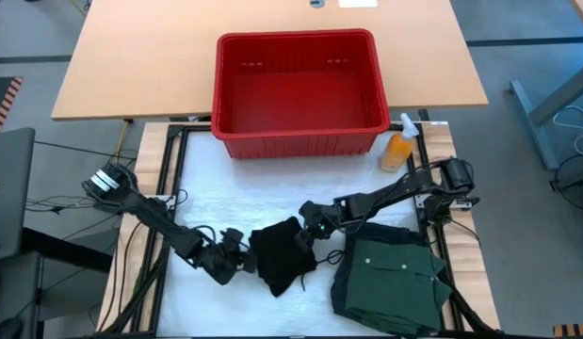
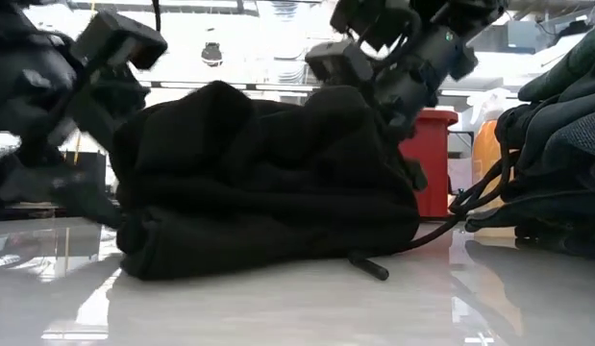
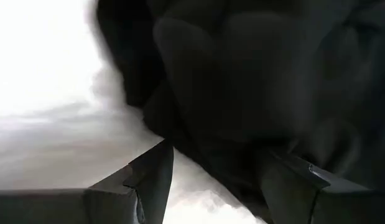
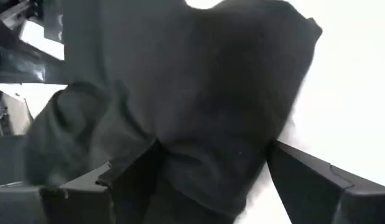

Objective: Fold laundry
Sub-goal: Stack the folded black shirt on top of the folded green shirt

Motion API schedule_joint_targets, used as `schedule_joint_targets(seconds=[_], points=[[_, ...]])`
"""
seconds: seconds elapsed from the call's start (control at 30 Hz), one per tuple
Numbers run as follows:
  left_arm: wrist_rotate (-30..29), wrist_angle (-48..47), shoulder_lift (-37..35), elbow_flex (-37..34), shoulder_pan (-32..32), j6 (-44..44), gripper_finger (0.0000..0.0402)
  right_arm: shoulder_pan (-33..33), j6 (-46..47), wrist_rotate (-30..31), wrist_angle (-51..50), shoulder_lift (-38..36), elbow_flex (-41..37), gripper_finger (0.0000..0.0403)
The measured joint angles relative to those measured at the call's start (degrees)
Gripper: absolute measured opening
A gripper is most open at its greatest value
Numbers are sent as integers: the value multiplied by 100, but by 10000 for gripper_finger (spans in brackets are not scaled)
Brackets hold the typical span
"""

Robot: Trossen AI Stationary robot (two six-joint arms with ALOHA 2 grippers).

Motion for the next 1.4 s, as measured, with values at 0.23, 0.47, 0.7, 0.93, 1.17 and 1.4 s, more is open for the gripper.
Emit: schedule_joint_targets(seconds=[0.23, 0.47, 0.7, 0.93, 1.17, 1.4], points=[[58, 1513, 1058, 24, 222, 191, 208, 117, 109, -140, 290, 421, 0, 288], [220, 1166, 993, 232, 456, 493, 127, 103, -341, -184, 758, 262, -17, 97], [-152, 1620, 868, 278, 725, 1265, 19, -116, -348, -178, 843, -800, 37, 63], [26, 3685, 230, 483, 1383, 3413, 14, 92, 86, 14, 482, -2259, 62, 63], [1799, 2290, 206, 2332, 1969, 4488, 13, 1333, 1143, 1173, -331, -3776, 68, 63], [3031, 593, 1389, 4793, 2202, 5304, 13, 3606, 2790, 3072, -1938, -4627, 59, 63]])
